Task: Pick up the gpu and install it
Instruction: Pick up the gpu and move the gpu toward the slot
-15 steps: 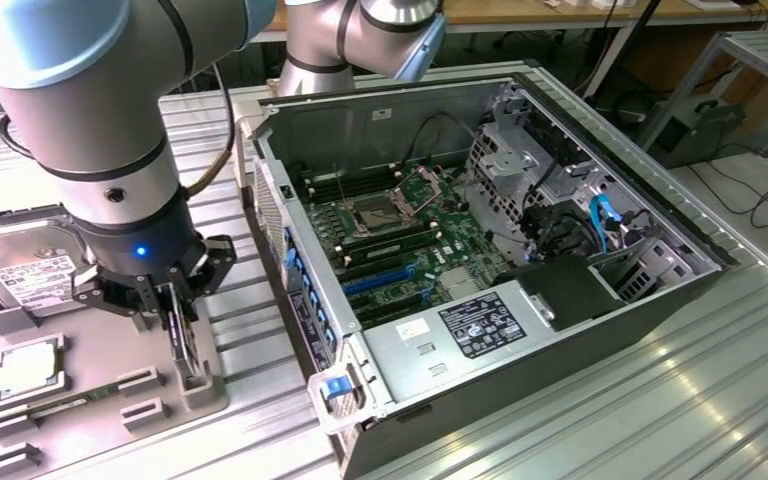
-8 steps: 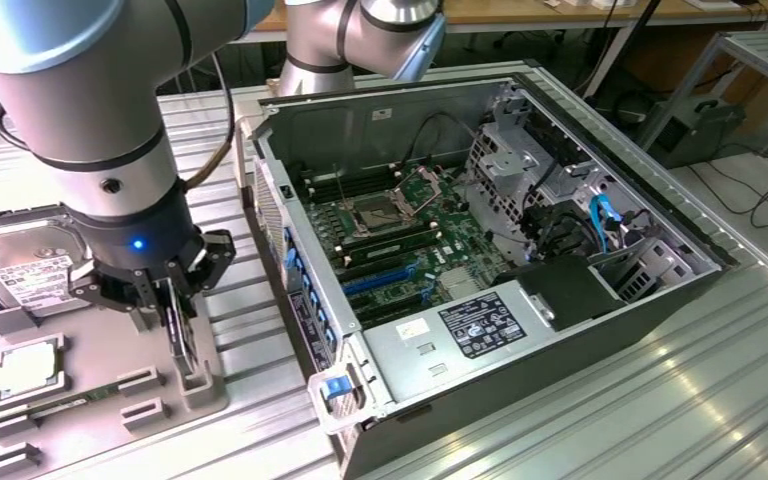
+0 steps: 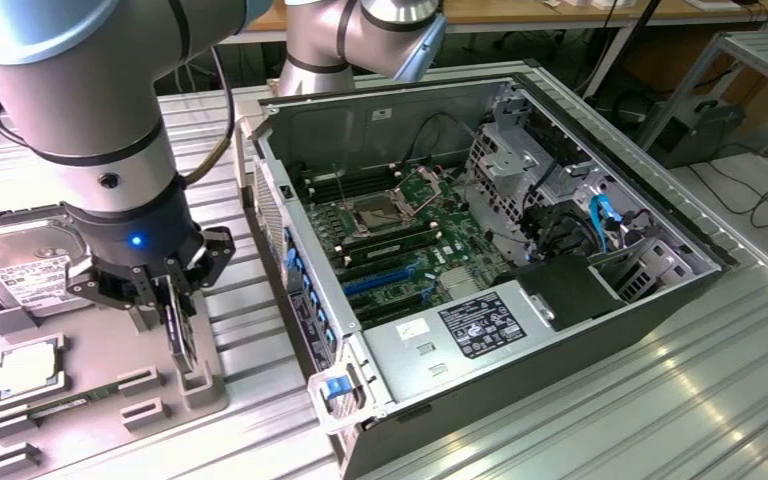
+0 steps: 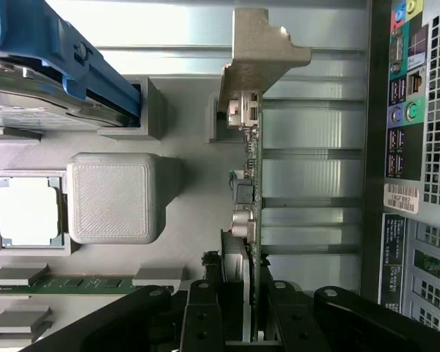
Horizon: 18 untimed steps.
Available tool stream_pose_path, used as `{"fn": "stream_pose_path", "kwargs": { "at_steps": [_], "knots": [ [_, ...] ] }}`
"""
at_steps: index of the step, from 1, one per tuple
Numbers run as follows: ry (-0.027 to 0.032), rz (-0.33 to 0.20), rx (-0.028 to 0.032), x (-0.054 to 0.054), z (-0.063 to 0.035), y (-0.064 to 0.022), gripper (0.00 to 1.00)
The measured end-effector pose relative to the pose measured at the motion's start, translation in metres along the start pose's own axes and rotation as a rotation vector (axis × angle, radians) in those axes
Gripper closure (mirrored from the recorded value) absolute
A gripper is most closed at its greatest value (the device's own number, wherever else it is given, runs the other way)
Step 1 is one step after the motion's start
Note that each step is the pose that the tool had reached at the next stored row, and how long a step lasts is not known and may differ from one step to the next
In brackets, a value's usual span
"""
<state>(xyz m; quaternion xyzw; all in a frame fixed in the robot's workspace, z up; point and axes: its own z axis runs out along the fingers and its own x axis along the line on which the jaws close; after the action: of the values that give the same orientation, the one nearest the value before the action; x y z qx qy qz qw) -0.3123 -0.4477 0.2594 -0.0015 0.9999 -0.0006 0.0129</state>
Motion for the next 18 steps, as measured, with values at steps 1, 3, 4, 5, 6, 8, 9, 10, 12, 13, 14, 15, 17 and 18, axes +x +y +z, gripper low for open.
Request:
{"fn": "stream_pose_path", "kwargs": {
  "at_steps": [1,3,4,5,6,8,9,10,12,13,14,15,17,18],
  "knots": [
    [0.0,0.0,0.0,0.0,-0.0009,0.0,0.72],
    [0.0,0.0,0.0,0.0,-0.0034,0.0,0.72],
    [0.0,0.0,0.0,0.0,-0.0047,0.0,0.72],
    [0.0,0.0,0.0001,0.0,-0.0057,0.0,0.72],
    [0.0,0.0,0.0,0.0,-0.0069,0.0,0.72],
    [-0.0002,0.0,-0.0002,0.0,-0.0088,0.0,0.72],
    [-0.0002,0.0,-0.0001,0.0,-0.0091,0.0,0.72],
    [0.0,0.0,0.0,0.0,-0.0097,0.0,0.72],
    [-0.0001,0.0,-0.0001,0.0,-0.0104,0.0,0.72],
    [-0.0002,0.0,-0.0001,0.0,-0.0106,0.0,0.72],
    [0.0,0.0,0.0,0.0,-0.011,0.0,0.72],
    [0.0,0.0,0.0,0.0,-0.0113,0.0,0.72],
    [-0.0001,0.0,-0.0001,0.0,-0.0118,0.0,0.72],
    [0.0,0.0,0.0,0.0,-0.012,0.0,0.72]
  ]
}}
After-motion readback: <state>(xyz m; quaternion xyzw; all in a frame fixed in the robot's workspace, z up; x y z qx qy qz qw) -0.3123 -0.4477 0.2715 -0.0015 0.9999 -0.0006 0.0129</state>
